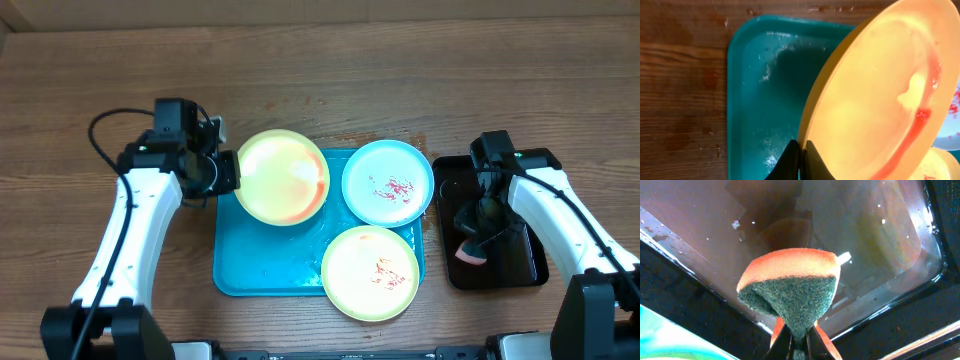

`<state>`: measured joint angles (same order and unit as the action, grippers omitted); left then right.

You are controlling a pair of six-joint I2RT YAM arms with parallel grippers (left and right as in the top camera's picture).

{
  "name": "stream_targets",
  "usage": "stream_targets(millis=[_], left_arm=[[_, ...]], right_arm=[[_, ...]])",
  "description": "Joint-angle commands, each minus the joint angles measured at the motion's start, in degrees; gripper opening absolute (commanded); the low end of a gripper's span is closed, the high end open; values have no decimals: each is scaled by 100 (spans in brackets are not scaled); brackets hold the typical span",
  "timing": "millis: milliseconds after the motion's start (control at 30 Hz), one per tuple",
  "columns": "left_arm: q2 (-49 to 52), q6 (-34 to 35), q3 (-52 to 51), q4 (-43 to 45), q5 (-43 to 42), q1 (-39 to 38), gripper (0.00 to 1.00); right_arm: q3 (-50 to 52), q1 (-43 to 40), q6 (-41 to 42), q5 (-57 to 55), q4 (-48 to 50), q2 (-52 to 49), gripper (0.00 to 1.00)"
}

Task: Clean dirty plates on tray and stack at the side
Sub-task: 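Lift the cleaned yellow plate with the left gripper and move it left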

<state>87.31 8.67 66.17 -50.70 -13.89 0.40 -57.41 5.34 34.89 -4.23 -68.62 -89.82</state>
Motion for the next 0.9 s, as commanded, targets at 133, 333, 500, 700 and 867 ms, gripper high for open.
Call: stream_targets(millis=[133, 333, 500, 700, 867], left_arm=[[-282, -24, 365, -232, 566, 17, 4], [-282, -225, 369, -529, 1788, -372, 4], [-282, -46, 376, -835, 2966, -1113, 4], [-284, 846, 496, -1600, 4671, -1980, 4], [-286, 1641, 813, -2435, 5617, -2334, 4]], right_arm=[[7, -17, -160, 68, 72, 164, 4], [7, -17, -214, 96, 155, 164, 4], [7, -17, -234, 94, 177, 164, 4], [7, -17, -354, 144, 173, 164, 4], [7, -17, -494, 289, 175, 164, 4]])
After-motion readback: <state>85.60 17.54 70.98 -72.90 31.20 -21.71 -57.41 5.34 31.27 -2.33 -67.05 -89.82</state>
